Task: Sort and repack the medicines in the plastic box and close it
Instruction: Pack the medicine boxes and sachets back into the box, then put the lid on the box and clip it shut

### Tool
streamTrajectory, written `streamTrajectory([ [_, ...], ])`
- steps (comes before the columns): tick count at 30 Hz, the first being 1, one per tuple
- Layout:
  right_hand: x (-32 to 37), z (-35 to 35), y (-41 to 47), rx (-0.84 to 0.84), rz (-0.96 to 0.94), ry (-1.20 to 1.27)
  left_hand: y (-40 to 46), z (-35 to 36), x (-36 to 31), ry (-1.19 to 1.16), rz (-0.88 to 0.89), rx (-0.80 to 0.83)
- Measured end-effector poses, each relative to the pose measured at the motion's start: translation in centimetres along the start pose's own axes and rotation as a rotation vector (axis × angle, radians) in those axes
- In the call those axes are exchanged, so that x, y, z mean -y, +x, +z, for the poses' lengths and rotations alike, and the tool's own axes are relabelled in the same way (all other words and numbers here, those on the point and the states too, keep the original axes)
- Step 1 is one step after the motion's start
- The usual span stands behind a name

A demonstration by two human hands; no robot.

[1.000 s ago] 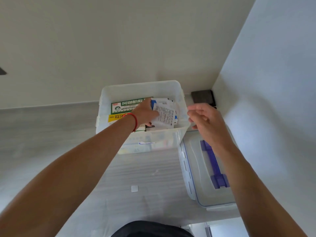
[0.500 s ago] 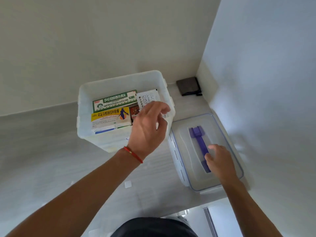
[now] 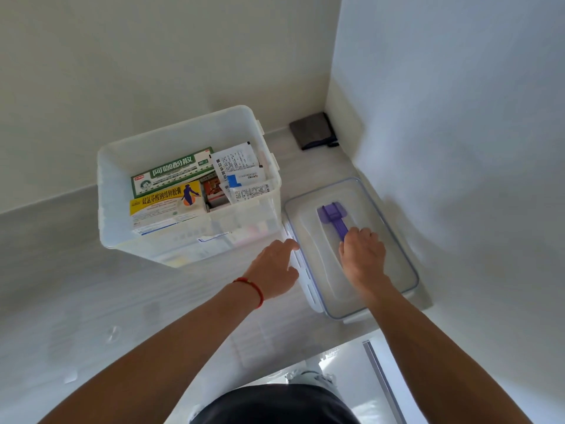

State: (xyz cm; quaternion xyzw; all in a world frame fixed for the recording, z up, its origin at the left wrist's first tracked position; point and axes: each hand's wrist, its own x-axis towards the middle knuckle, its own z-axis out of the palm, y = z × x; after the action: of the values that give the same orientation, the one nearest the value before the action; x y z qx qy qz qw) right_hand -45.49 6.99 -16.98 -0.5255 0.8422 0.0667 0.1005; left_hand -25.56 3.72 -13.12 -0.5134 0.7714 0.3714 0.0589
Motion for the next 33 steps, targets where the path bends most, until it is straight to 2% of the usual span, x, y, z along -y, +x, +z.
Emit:
streamTrajectory([
  [5, -0.3, -1.6, -0.8, -0.042, 0.076, 0.123, -0.6, -2.1, 0.3, -0.058, 0.098, -0.139],
  [9, -1.1, -2.6, -2.8, -0.027, 0.145, 0.290, -0.8, -4.2, 0.7, -0.094, 0.161, -0.165],
  [14, -2.7, -5.5, -6.6, -0.125, 0.193, 0.577, -1.4, -6.1, -0.1, -0.172, 0.238, -0.168],
  [16, -3.2, -7.4, -8.2, -0.187, 0.204, 0.673, -1.9, -7.1, -1.1, -0.300, 0.277, -0.171],
  [20, -3.3, -11.9, -10.3, -0.308, 0.204, 0.748, -3.6, -10.3, -3.6, -0.779, 0.367, -0.061],
  [23, -2.1, -15.4, -10.4, -0.352, 0.127, 0.728, -4.4, -13.4, -4.0, -0.991, 0.397, -0.115],
  [28, 3.0, -20.2, -7.7, -0.352, -0.122, 0.600, -5.8, -18.9, -0.6, -1.042, 0.395, -0.475],
  [30, 5.5, -21.4, -6.0, -0.365, -0.244, 0.501, -6.2, -20.5, 2.2, -1.103, 0.341, -0.526],
  [33, 10.0, -23.3, -3.6, -0.374, -0.460, 0.383, -7.0, -22.3, 6.5, -1.286, 0.162, -0.563],
])
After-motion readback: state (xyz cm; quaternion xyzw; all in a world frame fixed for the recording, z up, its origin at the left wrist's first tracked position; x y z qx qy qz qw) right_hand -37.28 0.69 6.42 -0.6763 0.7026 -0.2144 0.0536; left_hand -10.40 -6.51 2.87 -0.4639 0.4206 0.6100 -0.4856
